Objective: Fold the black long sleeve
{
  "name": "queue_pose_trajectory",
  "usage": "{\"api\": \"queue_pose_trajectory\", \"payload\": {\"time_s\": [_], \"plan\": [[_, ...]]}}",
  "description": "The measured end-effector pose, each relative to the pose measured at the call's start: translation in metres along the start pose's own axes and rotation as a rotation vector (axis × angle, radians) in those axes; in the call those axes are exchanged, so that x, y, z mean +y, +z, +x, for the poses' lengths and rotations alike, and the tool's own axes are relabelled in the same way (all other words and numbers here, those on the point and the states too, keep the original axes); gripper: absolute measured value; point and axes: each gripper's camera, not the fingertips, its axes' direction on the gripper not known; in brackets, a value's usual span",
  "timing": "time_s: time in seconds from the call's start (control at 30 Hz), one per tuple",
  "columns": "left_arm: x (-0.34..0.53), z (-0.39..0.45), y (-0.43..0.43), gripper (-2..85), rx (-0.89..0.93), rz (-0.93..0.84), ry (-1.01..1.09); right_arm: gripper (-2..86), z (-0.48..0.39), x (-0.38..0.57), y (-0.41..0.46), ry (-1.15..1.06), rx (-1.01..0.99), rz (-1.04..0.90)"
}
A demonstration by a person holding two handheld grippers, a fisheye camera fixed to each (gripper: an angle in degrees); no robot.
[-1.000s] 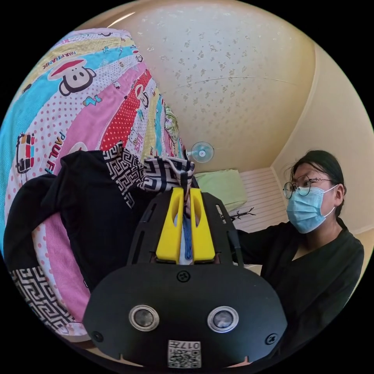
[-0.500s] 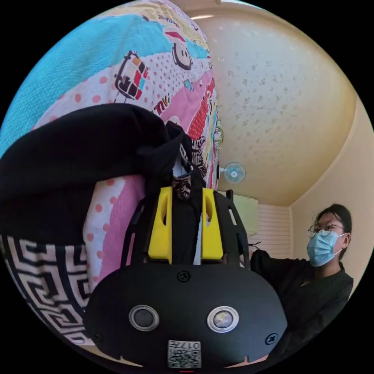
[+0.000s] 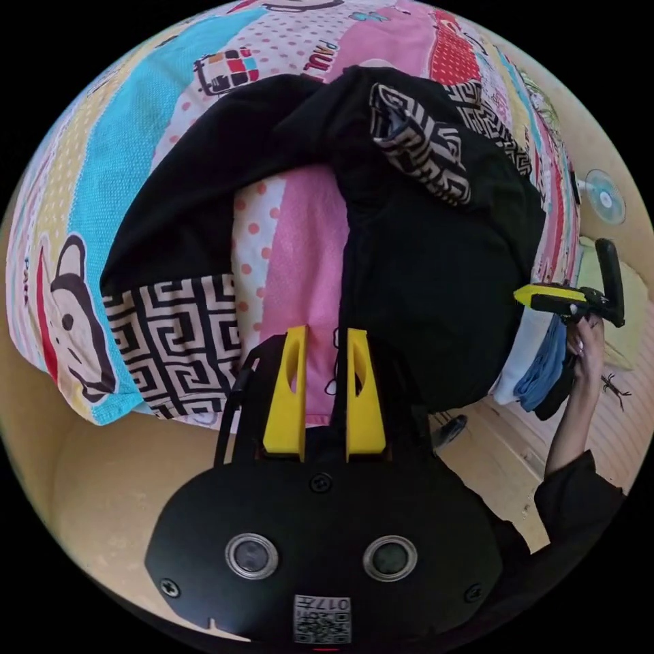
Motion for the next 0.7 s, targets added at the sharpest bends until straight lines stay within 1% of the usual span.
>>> {"api": "queue_pose_trajectory", "payload": {"time_s": [0.07, 0.17, 0.3, 0.4, 0.5, 0.57, 0.7], "plan": [[-0.010, 0.009, 0.001, 9.4, -0.072, -0.037, 0.001, 1.3, -0.012, -0.017, 0.046, 0.099, 0.149, -0.138], [-0.022, 0.014, 0.003, 8.8, -0.100, -0.068, -0.021, 0.7, -0.019, -0.023, 0.056, 0.161, 0.239, -0.109], [-0.032, 0.016, 0.002, 8.8, -0.101, -0.083, -0.007, 0.5, -0.016, -0.026, 0.062, 0.199, 0.247, -0.093], [-0.036, 0.027, 0.003, 8.8, -0.167, -0.082, 0.023, 0.4, -0.013, -0.027, 0.067, 0.181, 0.250, -0.075], [-0.040, 0.031, 0.004, 8.8, -0.203, -0.091, 0.042, 0.5, -0.001, -0.033, 0.069, 0.192, 0.185, -0.096], [-0.043, 0.026, 0.001, 8.8, -0.172, -0.097, 0.018, 0.4, 0.010, -0.037, 0.071, 0.224, 0.131, -0.107], [-0.044, 0.014, -0.002, 8.7, -0.113, -0.082, 0.012, 0.4, 0.016, -0.044, 0.077, 0.249, 0.122, -0.119]]}}
